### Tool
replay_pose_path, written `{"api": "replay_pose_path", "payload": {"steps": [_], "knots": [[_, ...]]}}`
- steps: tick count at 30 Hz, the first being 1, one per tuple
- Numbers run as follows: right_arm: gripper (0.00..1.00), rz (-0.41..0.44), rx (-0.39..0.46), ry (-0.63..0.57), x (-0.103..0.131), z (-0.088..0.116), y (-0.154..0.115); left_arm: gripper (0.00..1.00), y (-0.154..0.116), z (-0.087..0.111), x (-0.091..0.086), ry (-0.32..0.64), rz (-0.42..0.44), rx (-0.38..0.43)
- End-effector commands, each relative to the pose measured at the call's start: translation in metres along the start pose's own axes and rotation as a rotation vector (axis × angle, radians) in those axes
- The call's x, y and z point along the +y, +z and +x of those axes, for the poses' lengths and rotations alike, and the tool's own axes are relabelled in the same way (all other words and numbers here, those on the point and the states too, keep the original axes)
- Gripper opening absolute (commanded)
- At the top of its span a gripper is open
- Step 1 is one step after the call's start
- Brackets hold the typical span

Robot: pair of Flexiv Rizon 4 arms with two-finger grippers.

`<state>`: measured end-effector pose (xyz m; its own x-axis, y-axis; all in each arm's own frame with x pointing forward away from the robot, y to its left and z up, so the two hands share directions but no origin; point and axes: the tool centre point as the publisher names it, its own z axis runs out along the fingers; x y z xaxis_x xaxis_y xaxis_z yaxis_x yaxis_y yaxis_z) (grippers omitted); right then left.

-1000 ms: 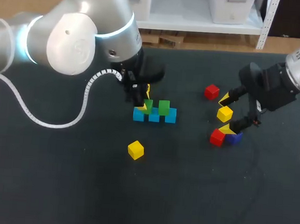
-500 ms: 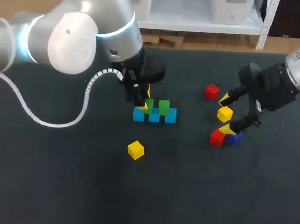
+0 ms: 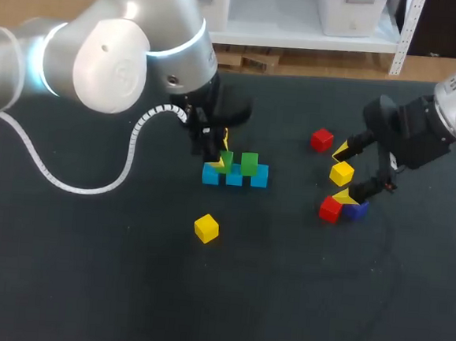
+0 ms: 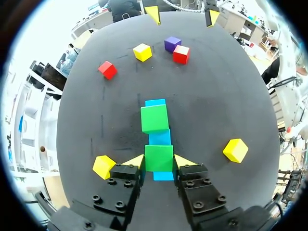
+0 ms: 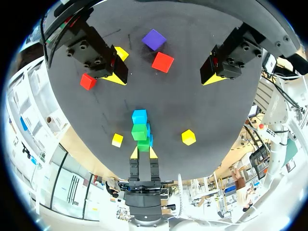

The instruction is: Place the blue cubes, place green cubes on the blue cubes, place the yellow cubes on the green cubes, then place the red cubes on the yellow cubes, and place purple cube on the red cubes.

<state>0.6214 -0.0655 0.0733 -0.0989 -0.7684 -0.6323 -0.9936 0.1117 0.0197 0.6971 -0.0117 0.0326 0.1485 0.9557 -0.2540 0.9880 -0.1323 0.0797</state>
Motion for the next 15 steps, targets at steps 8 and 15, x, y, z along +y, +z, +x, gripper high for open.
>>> {"api": "replay_pose_path", "payload": {"steps": [8,15], "knots": [[1.00,-0.001,-0.003,-0.001,-0.0007,0.0005,0.0007,0.42,0.0013,-0.0010,0.0028,0.000,0.011,0.006],[1.00,-0.001,-0.003,-0.001,-0.0007,0.0005,0.0007,0.68,0.0018,-0.0010,0.0030,0.002,0.014,0.007]]}}
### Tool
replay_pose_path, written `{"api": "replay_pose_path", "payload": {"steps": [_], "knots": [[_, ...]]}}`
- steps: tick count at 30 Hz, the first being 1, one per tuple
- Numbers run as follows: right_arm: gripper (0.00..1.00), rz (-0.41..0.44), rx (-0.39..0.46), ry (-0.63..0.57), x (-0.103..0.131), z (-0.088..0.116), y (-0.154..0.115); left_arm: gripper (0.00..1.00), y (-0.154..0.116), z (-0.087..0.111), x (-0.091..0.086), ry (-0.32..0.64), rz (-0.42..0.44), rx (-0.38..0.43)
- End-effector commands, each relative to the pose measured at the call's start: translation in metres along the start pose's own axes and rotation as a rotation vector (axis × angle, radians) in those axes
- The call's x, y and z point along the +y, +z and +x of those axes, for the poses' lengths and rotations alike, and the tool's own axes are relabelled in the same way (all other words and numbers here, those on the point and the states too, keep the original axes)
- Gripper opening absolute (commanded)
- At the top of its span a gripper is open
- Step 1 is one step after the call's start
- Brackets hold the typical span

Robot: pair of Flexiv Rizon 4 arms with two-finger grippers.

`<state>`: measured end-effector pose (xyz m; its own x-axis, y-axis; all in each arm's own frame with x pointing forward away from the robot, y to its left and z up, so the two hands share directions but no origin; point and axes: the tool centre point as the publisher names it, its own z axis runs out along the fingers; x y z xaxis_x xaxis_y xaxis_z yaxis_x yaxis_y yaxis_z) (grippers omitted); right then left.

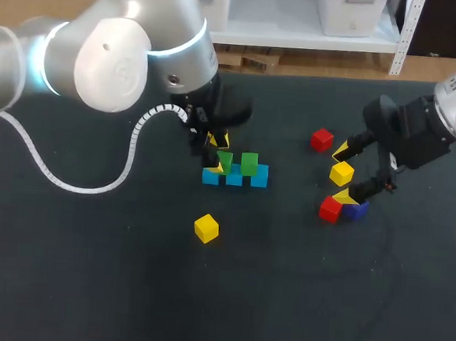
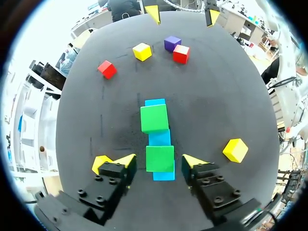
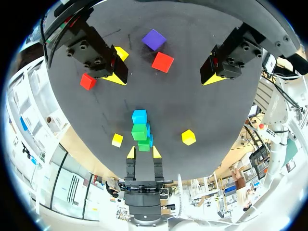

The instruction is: Place the blue cubes, place green cubes on the blue cubes, place the yellow cubes on the green cubes, then place the red cubes on the yellow cubes, and place purple cube on the red cubes.

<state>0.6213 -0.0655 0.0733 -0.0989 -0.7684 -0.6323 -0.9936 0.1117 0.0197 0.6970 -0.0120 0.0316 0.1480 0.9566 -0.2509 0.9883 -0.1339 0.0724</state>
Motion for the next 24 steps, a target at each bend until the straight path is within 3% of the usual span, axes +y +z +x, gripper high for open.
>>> {"api": "replay_pose_path", "payload": {"steps": [1,4,8,20,24], "knots": [[1.00,-0.001,-0.003,-0.001,-0.001,0.000,0.001,0.69,0.001,-0.001,0.003,0.002,0.007,0.003],[1.00,-0.001,-0.003,-0.001,-0.001,0.000,0.001,0.77,0.001,-0.001,0.003,0.002,0.007,0.002],[1.00,-0.001,-0.003,-0.001,-0.001,0.000,0.001,1.00,-0.001,-0.001,0.005,0.003,0.005,0.003],[1.00,-0.001,-0.003,-0.001,-0.001,0.000,0.001,1.00,-0.026,0.014,0.010,0.009,-0.035,0.008],[1.00,-0.001,-0.003,-0.001,-0.001,0.000,0.001,1.00,-0.035,0.022,0.006,0.057,-0.053,0.009]]}}
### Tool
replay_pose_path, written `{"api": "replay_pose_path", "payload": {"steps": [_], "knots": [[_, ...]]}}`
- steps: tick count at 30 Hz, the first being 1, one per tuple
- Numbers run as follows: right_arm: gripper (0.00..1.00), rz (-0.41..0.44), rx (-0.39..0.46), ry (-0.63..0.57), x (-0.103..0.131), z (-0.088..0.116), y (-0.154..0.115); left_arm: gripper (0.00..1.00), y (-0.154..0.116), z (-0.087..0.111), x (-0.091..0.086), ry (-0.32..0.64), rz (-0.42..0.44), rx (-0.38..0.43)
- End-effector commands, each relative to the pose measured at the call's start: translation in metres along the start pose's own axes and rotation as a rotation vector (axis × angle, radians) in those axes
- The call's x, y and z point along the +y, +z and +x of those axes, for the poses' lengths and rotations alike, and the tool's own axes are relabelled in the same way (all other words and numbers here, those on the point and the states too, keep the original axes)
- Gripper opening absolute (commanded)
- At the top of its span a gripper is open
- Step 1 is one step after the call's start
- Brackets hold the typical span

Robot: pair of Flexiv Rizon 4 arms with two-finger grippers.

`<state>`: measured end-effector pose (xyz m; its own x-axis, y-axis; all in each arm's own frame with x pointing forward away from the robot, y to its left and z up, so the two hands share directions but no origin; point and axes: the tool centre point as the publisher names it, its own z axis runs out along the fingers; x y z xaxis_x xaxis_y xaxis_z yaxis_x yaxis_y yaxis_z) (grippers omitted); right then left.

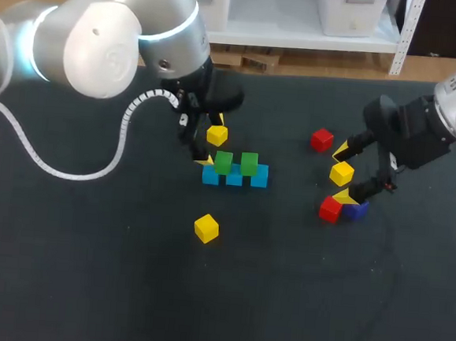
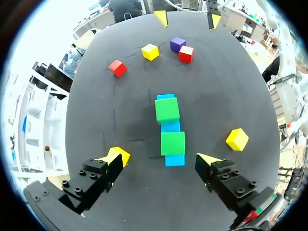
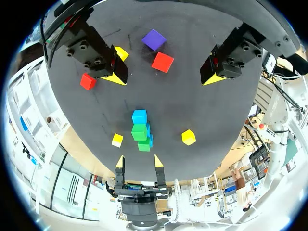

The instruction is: Place the blue cubes, place green cubes on the blue cubes, place the yellow cubes on the green cubes, then place the red cubes on the yellow cubes, and place purple cube on the red cubes.

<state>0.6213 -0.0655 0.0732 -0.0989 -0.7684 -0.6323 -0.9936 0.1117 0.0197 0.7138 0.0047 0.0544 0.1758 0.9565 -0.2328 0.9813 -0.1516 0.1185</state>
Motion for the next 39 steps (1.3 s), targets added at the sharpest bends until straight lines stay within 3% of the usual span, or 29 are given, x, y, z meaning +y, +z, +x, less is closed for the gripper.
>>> {"api": "replay_pose_path", "payload": {"steps": [1,11,16,30,39], "knots": [[1.00,-0.001,-0.003,-0.001,-0.001,0.000,0.001,1.00,-0.011,0.011,-0.011,0.036,-0.017,-0.010],[1.00,-0.001,-0.003,-0.001,-0.001,0.000,0.001,1.00,-0.025,0.044,-0.050,0.233,-0.006,-0.074],[1.00,-0.001,-0.003,-0.001,-0.001,0.000,0.001,1.00,-0.033,0.051,-0.071,0.330,-0.018,-0.095],[1.00,-0.001,-0.003,-0.001,-0.001,0.000,0.001,1.00,-0.028,0.029,-0.119,0.635,0.046,-0.114],[1.00,-0.001,-0.003,-0.001,-0.001,0.000,0.001,1.00,-0.015,0.011,-0.132,0.721,0.101,-0.071]]}}
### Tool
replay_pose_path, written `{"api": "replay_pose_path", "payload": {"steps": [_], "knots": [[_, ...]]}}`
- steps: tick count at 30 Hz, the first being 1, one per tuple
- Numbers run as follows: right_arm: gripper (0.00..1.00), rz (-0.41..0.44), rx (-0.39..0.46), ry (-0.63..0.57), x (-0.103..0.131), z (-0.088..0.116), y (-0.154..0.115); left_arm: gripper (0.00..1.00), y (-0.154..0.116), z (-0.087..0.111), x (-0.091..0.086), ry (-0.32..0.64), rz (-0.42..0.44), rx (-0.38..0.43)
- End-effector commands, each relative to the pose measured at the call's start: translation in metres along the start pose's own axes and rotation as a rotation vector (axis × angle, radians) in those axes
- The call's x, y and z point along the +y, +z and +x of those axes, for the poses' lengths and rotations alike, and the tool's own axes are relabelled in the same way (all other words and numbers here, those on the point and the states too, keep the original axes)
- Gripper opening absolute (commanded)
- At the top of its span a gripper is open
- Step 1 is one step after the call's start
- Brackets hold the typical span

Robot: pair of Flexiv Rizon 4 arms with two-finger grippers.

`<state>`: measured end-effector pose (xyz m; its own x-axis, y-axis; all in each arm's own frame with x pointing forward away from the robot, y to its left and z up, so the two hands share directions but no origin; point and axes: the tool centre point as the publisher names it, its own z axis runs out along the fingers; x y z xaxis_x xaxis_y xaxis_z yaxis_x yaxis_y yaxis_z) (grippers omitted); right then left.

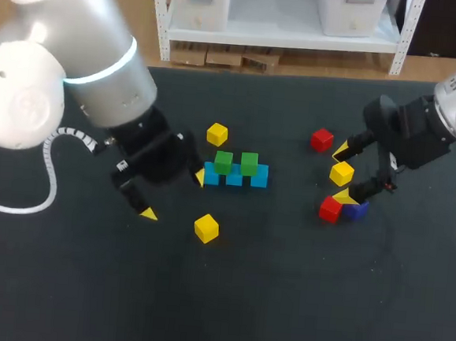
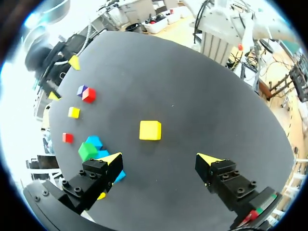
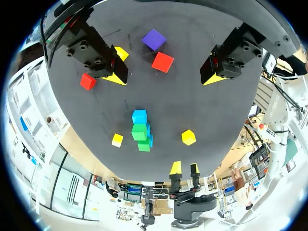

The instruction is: Place the blue cubes, place green cubes on the blue cubes, place the yellow cubes on the green cubes, then place the red cubes on the yellow cubes, and place purple cube on the red cubes.

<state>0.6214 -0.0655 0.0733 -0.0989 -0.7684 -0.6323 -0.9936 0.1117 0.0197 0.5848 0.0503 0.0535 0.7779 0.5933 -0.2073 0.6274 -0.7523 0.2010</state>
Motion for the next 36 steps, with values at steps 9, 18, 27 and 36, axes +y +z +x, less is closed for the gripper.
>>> {"api": "replay_pose_path", "payload": {"steps": [9,18,27,36], "knots": [[1.00,-0.001,-0.003,-0.001,-0.001,0.001,0.001,1.00,0.029,-0.020,0.019,-0.046,0.097,0.016],[1.00,-0.001,-0.003,-0.001,-0.001,0.001,0.001,1.00,0.044,-0.031,0.025,-0.047,0.128,0.004],[1.00,-0.001,-0.003,-0.001,-0.001,0.001,0.001,1.00,0.052,-0.028,0.024,-0.053,0.149,0.003],[1.00,-0.001,-0.003,-0.001,-0.001,0.001,0.001,0.82,0.061,-0.030,0.023,-0.057,0.160,-0.004]]}}
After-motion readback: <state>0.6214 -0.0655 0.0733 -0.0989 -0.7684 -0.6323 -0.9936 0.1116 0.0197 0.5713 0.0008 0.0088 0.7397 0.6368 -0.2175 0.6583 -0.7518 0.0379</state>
